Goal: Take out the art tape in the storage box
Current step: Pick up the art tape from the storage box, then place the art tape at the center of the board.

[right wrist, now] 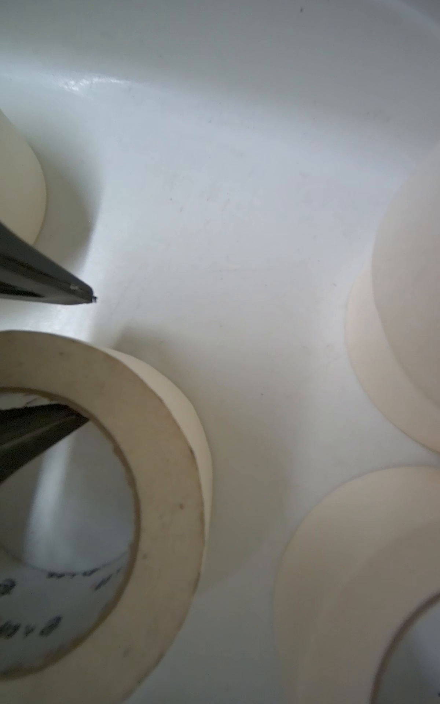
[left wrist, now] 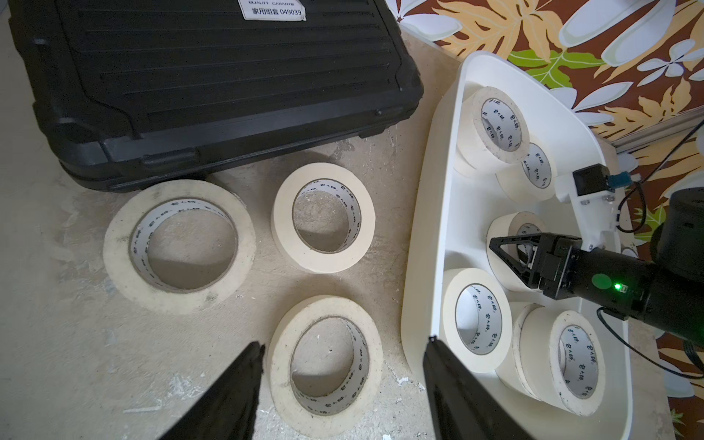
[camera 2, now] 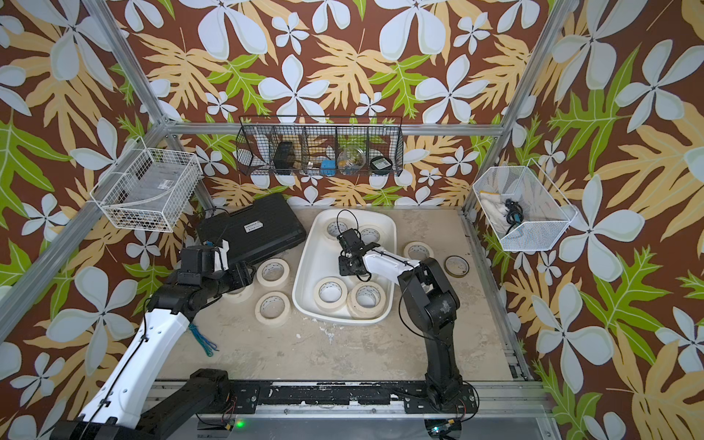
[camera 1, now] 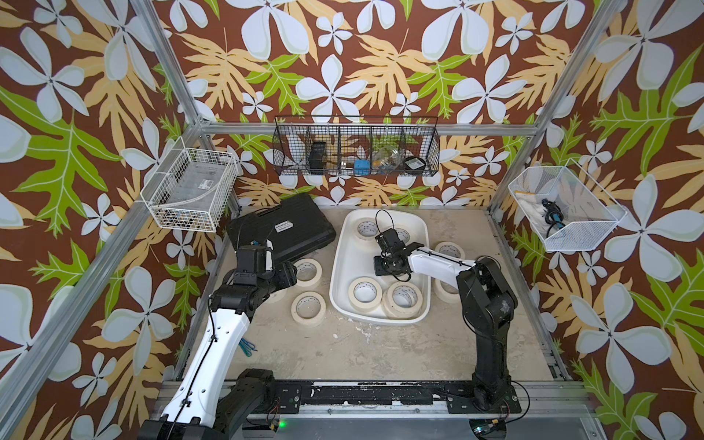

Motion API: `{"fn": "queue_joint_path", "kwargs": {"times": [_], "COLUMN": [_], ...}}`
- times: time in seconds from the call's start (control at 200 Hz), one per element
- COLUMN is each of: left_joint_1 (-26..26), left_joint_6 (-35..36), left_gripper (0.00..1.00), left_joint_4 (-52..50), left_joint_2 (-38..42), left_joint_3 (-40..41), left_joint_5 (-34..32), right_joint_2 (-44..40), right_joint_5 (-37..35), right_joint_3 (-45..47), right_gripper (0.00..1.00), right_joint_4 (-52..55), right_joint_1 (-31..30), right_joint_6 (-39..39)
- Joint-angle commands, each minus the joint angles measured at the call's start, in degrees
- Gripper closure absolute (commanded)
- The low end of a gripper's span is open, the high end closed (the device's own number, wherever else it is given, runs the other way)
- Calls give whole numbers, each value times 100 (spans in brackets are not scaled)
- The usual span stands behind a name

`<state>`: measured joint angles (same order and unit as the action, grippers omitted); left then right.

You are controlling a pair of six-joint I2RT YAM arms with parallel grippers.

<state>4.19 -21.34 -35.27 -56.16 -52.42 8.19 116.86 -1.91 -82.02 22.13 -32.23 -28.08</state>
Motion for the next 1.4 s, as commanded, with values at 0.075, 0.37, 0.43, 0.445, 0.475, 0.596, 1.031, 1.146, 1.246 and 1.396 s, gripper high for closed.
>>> {"fn": "queue_joint_path", "kwargs": {"times": [0.075, 0.37, 0.43, 0.445, 0.475, 0.596, 1.031, 1.146, 1.246, 1.396], "left_joint_1": [-5, -5, -5, -5, -5, -6, -5, -5, -5, -5], "left_joint_6": [51, 86, 91, 95, 98, 145, 121, 130, 122, 135], "left_gripper": [30, 29, 29, 29, 29, 29, 29, 29, 29, 29], "left_joint_4": [55, 20, 11, 11, 11, -23, 33, 71, 131, 160], "left_joint_2": [-16, -68, -78, -72, -79, -106, -219, -275, -310, -369], "left_joint_3": [38, 53, 39, 39, 39, 39, 13, 22, 39, 22], "left_joint_5": [58, 78, 78, 78, 80, 46, 153, 176, 231, 300], "right_joint_2": [61, -359, -565, -620, -742, -1252, -3243, -3761, -4124, -4399], "right_joint_5": [-303, -400, -414, -423, -448, -599, -986, -911, -865, -815], "right_joint_3": [-106, -229, -291, -318, -352, -447, 467, 1103, 1690, 2424], "right_gripper": [64, 89, 91, 92, 93, 94, 96, 96, 96, 96], "right_joint_4": [183, 462, 588, 621, 701, 1014, 1676, 1614, 1443, 1101], "right_joint_1": [-3, -5, -6, -3, -4, 2, 423, 950, 1498, 2229], "right_joint_6": [15, 166, 234, 252, 282, 402, 601, 526, 483, 355]}}
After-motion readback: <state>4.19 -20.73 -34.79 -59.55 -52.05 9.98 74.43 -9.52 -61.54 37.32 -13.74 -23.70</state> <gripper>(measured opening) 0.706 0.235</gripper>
